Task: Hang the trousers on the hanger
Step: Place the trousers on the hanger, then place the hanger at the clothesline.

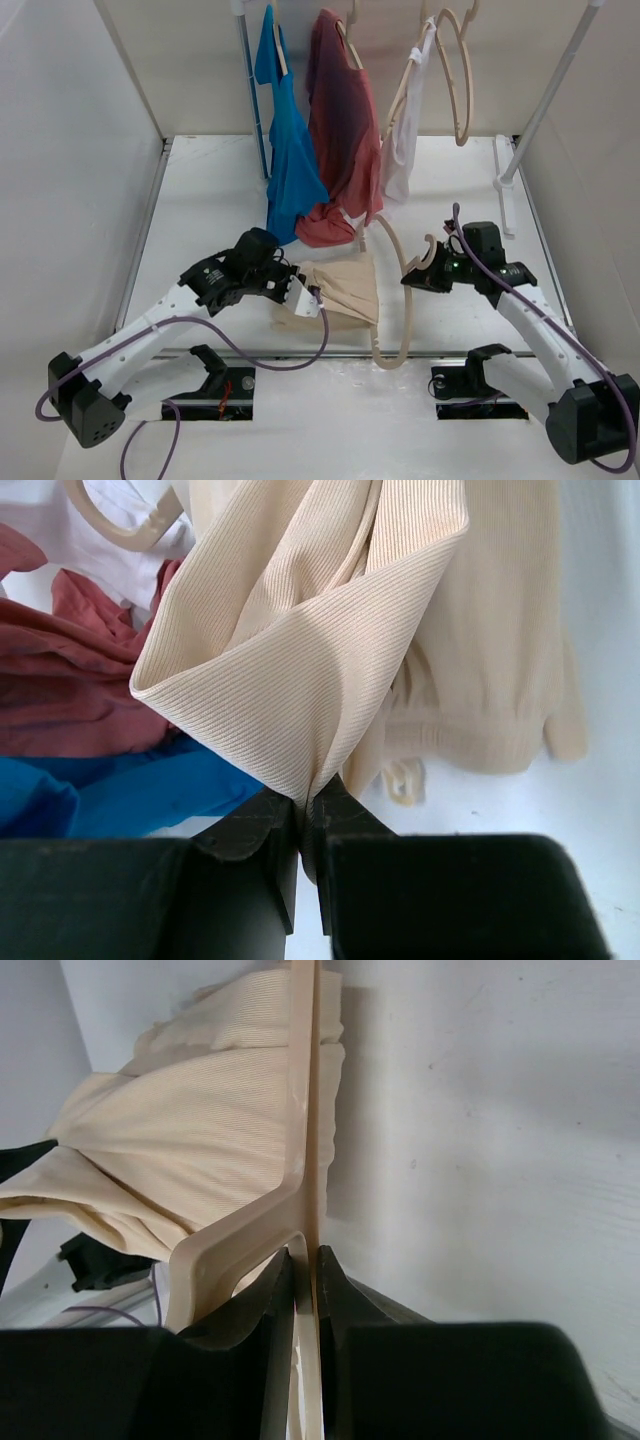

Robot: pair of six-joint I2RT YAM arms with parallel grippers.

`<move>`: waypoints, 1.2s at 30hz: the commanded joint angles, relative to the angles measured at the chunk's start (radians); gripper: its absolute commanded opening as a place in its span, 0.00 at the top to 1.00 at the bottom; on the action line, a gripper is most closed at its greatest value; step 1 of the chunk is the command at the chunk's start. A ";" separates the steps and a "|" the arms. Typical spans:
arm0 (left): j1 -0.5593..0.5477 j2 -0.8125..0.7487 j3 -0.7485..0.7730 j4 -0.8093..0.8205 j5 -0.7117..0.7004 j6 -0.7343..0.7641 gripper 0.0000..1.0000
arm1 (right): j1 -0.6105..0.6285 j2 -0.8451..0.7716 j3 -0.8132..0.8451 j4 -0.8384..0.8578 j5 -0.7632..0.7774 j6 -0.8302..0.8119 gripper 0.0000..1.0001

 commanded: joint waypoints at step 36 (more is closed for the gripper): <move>-0.002 0.020 0.008 0.203 0.075 -0.233 0.11 | -0.070 0.178 1.216 -0.842 0.553 -0.354 1.00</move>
